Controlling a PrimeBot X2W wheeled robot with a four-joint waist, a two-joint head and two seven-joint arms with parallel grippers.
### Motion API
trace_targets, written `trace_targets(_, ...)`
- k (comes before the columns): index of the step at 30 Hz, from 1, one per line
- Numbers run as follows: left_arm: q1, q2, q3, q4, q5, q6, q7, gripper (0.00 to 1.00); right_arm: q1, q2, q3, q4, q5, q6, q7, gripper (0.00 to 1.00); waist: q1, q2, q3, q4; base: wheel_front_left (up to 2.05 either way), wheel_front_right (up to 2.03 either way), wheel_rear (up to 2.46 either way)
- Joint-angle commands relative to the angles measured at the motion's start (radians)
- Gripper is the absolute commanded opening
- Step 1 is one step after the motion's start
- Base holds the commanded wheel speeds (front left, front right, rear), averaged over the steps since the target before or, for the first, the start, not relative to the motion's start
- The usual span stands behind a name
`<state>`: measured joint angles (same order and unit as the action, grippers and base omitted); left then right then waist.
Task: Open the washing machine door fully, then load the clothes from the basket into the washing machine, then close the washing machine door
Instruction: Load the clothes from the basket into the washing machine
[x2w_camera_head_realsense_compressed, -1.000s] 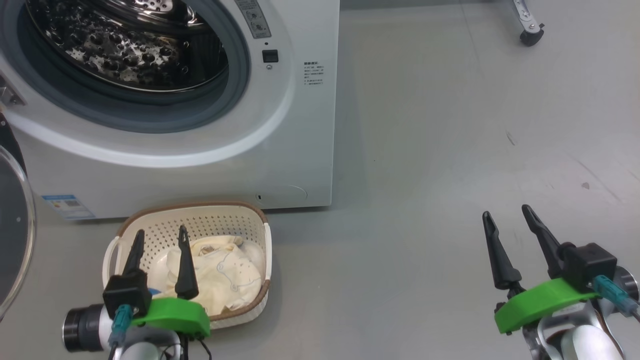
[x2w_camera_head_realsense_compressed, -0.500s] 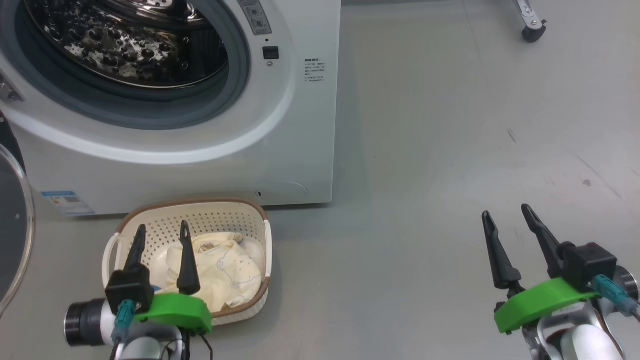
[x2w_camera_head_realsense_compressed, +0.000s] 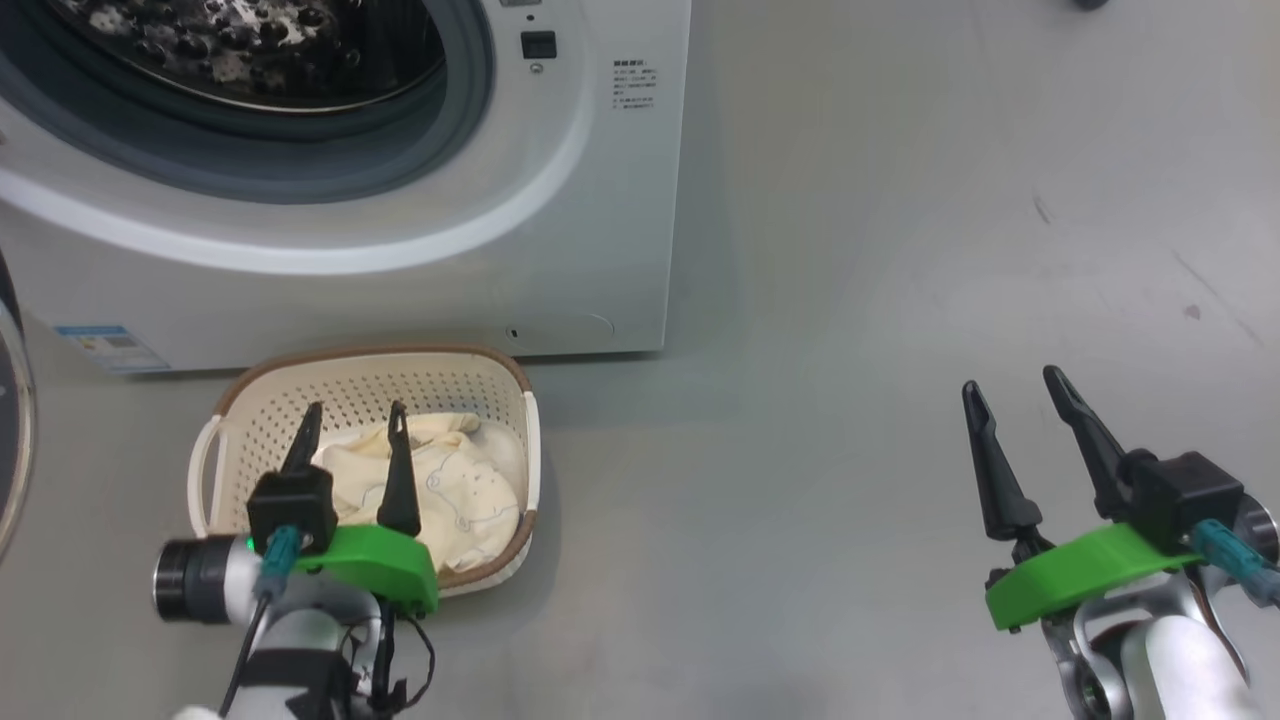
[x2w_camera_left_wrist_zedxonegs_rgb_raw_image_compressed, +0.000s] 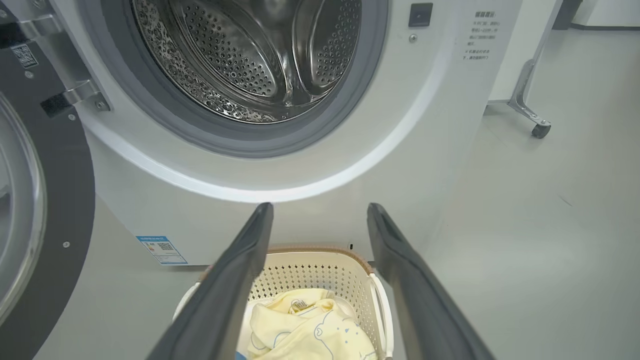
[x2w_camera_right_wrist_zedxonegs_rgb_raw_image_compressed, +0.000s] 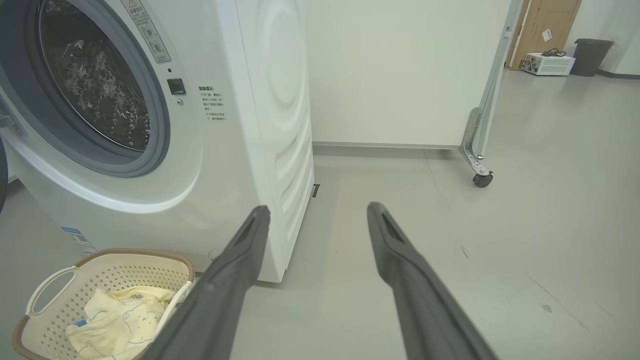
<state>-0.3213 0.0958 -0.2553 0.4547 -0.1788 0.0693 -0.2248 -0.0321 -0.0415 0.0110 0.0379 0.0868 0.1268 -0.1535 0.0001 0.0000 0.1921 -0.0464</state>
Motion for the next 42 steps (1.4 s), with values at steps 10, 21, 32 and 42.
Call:
trace_targets(10, -0.283, 0.005, 0.016, 0.334, -0.038, -0.074, 0.054, 1.00, -0.126, -0.009, 0.030, -0.048, 0.019, 0.004, -0.034, 1.00, -0.0001, 0.0000, 0.223, -0.027, 0.00, 0.00, 0.00)
trace_targets(21, -0.571, 0.049, 0.020, 0.635, -0.077, -0.163, 0.115, 1.00, -0.251, -0.009, 0.063, -0.050, 0.059, 0.004, -0.077, 1.00, -0.0001, 0.0000, 0.495, -0.094, 0.00, 0.00, 0.00)
trace_targets(32, -0.720, 0.093, 0.032, 0.764, -0.151, -0.196, 0.234, 1.00, -0.327, -0.009, 0.092, -0.025, 0.091, 0.004, -0.103, 1.00, -0.0001, 0.0000, 0.652, -0.137, 0.00, 0.00, 0.00)
trace_targets(42, -0.767, 0.138, 0.030, 0.799, -0.229, -0.200, 0.362, 1.00, -0.364, -0.009, 0.117, -0.008, 0.127, 0.004, -0.108, 1.00, -0.0001, 0.0000, 0.728, -0.173, 0.00, 0.00, 0.00)
